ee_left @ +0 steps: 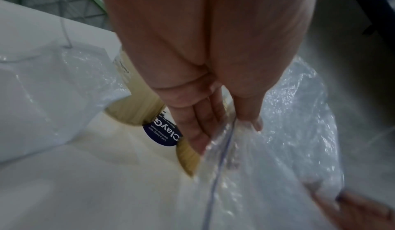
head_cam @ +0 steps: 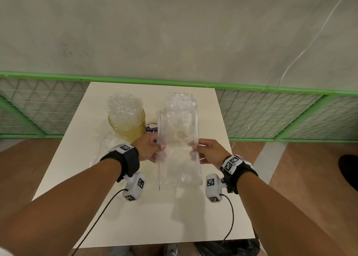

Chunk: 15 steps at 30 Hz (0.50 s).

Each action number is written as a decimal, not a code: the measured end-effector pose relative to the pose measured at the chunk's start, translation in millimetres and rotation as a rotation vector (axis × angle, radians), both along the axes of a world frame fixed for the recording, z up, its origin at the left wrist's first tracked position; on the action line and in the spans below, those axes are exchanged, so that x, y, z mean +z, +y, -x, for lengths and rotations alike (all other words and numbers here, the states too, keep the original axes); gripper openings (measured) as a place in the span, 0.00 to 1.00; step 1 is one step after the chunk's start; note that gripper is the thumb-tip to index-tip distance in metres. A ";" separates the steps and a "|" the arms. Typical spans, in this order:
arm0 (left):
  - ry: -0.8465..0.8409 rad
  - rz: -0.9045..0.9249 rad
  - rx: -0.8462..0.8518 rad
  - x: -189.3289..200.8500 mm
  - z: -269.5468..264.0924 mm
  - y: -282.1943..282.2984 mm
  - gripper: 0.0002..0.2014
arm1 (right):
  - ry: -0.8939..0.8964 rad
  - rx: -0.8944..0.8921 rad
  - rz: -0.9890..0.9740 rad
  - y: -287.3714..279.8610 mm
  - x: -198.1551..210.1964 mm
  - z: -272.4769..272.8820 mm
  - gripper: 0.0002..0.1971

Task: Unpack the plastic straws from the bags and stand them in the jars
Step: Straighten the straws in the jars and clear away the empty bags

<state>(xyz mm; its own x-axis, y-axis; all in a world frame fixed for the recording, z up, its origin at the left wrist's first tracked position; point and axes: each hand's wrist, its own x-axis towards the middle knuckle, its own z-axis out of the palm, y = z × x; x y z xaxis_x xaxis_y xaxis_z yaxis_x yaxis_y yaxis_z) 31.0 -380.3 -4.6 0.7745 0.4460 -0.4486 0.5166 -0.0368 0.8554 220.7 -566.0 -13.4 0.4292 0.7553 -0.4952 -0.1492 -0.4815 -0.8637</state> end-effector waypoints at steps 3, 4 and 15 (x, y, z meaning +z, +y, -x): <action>0.016 -0.020 -0.042 1.2 1.9 -0.5 0.07 | 0.055 -0.052 -0.054 -1.0 -2.8 0.4 0.12; -0.004 -0.027 -0.039 3.4 1.9 -1.0 0.10 | 0.068 -0.058 -0.061 -0.4 -4.4 0.8 0.12; 0.061 0.104 -0.065 11.2 -3.5 -8.6 0.20 | -0.005 -0.116 0.006 3.8 -7.3 5.5 0.21</action>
<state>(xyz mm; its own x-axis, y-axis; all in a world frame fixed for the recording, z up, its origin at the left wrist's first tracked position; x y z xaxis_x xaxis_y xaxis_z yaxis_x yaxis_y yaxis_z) 34.4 -388.9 6.6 0.7702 0.3444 -0.5368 0.5670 0.0159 0.8236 215.1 -562.2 -20.6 0.5156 0.6979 -0.4971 -0.1998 -0.4662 -0.8618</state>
